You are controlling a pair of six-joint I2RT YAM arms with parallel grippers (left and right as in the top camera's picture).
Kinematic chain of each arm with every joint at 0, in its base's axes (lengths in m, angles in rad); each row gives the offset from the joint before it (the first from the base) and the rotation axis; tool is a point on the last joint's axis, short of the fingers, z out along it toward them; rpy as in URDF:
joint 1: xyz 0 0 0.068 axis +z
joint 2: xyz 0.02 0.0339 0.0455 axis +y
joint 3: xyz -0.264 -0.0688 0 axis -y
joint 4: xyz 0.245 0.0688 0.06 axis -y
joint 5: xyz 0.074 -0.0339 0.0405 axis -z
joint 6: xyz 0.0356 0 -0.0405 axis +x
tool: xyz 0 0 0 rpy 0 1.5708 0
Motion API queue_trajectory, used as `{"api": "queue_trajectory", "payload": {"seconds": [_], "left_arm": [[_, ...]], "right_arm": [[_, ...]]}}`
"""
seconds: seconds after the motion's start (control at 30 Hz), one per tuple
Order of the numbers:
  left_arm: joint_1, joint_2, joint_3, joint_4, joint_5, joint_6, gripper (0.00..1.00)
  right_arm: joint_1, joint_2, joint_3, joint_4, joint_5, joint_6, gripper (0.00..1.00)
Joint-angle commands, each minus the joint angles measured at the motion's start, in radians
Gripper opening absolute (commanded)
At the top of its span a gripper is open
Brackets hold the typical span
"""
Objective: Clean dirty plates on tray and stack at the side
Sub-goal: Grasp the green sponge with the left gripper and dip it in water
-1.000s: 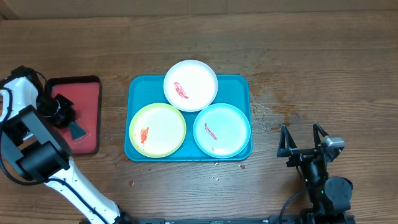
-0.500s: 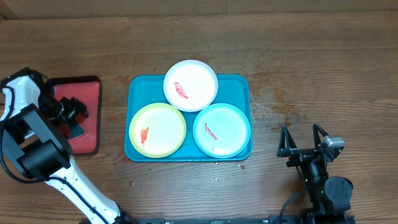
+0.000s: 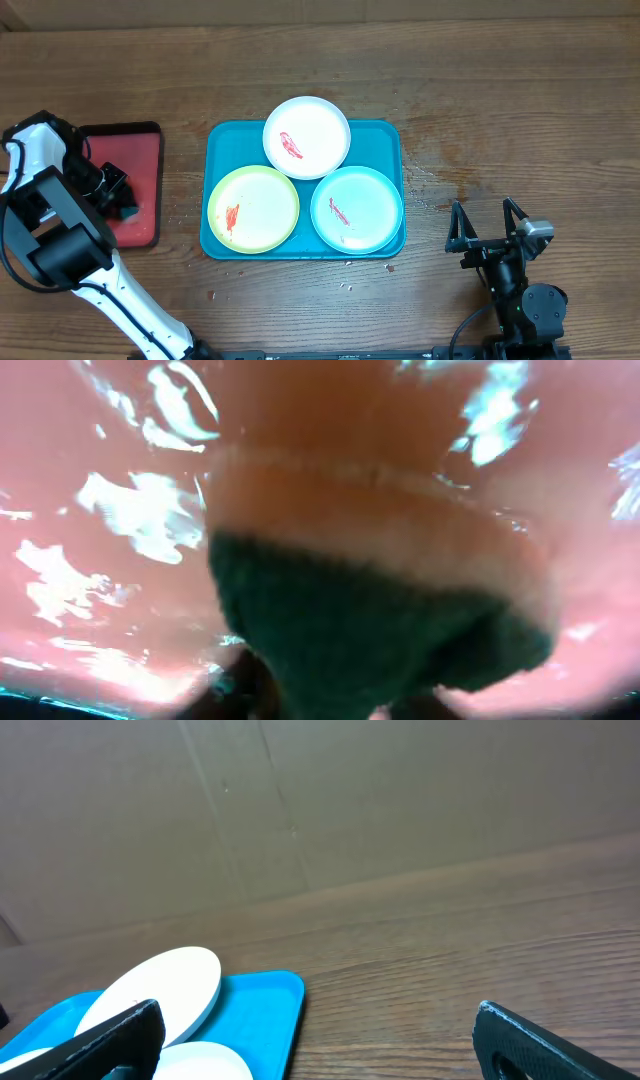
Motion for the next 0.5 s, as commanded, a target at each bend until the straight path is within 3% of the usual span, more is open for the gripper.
{"api": "queue_trajectory", "payload": {"seconds": [0.0, 0.17, 0.2, 0.3, 0.4, 0.43, 0.47], "left_arm": [[0.005, 0.024, -0.011, 0.027, -0.008, 0.004, 1.00], [0.005, 0.023, -0.011, 0.037, -0.007, 0.004, 1.00], [0.005, 0.023, -0.011, 0.035, -0.007, 0.004, 0.94], [0.004, 0.023, -0.011, 0.023, -0.007, 0.004, 0.58], [0.005, 0.023, -0.011, 0.010, -0.007, 0.004, 0.13], [0.005, 0.023, -0.011, 0.008, -0.007, 0.004, 0.04], [0.005, 0.023, -0.011, 0.005, -0.007, 0.004, 0.04]], "right_arm": [[0.007, -0.010, -0.010, 0.003, 0.003, -0.007, 1.00], [0.007, -0.010, -0.010, 0.003, 0.003, -0.007, 1.00], [0.007, -0.010, -0.010, 0.003, 0.003, -0.007, 1.00], [0.007, -0.010, -0.010, 0.003, 0.003, -0.007, 1.00], [0.007, -0.010, -0.010, 0.003, 0.003, -0.007, 1.00], [0.007, -0.010, -0.010, 0.003, 0.003, -0.007, 1.00], [0.007, -0.010, -0.010, 0.003, 0.003, -0.007, 1.00]]}}
